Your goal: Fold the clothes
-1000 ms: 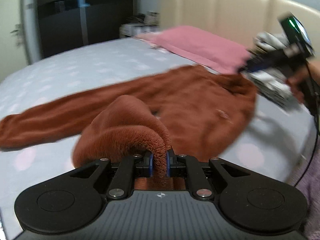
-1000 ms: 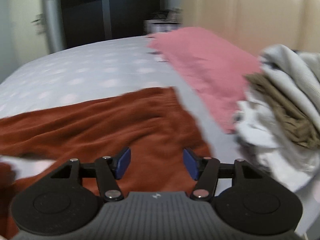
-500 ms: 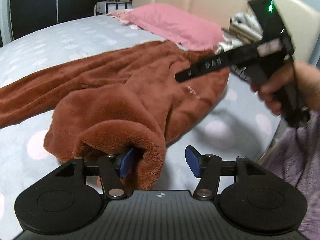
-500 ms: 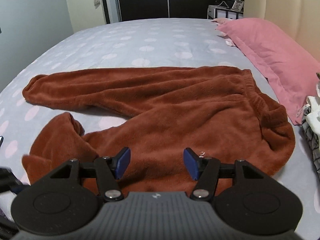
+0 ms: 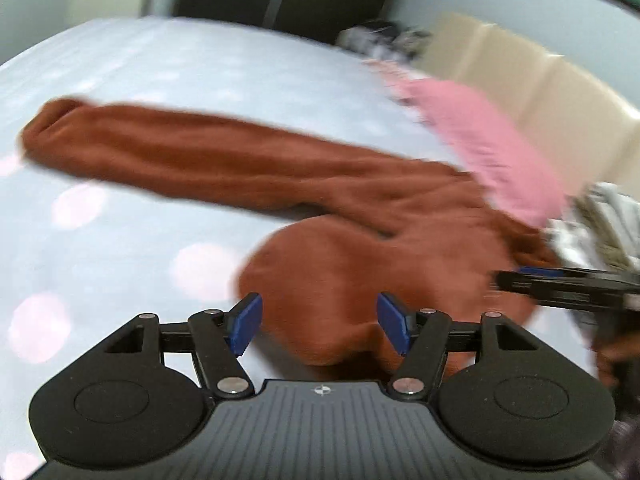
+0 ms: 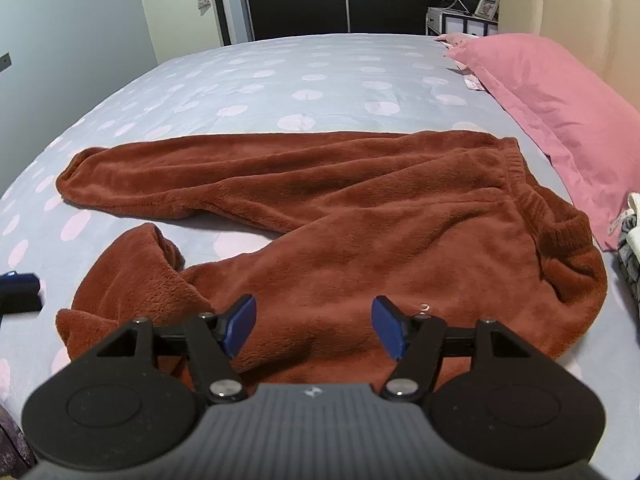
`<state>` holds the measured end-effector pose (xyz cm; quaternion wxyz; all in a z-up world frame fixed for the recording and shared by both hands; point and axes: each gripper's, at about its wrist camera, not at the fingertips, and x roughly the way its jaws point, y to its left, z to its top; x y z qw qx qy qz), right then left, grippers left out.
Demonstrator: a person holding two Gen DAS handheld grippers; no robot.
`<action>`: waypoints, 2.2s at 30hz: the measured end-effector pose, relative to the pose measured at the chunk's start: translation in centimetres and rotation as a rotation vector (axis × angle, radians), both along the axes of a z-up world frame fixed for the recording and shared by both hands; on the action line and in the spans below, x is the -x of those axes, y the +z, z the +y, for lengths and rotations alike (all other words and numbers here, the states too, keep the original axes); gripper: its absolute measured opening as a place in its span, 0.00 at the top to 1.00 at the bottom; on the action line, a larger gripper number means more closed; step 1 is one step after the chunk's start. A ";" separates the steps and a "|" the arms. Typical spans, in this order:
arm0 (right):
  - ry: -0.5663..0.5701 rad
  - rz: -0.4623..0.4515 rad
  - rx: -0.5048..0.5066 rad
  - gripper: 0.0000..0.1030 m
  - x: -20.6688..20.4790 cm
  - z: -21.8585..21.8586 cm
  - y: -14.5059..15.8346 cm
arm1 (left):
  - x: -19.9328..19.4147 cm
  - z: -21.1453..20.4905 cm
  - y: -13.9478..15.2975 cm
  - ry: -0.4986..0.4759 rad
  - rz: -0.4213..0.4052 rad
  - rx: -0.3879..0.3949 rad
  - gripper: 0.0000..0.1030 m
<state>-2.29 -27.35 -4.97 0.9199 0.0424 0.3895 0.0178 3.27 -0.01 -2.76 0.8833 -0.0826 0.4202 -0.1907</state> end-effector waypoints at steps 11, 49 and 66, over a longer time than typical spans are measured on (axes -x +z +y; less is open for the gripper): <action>0.073 -0.035 0.009 0.23 -1.0 2.2 0.4 | -3.8 0.7 -5.7 0.135 0.208 0.119 0.44; 0.254 -0.063 -0.132 0.54 1.9 3.7 2.3 | 8.0 -14.1 -1.6 -0.686 -0.308 -0.042 0.93; 0.217 0.091 -0.212 0.63 1.5 2.3 -0.3 | 8.8 -11.1 -1.9 -0.700 -0.198 -0.035 0.75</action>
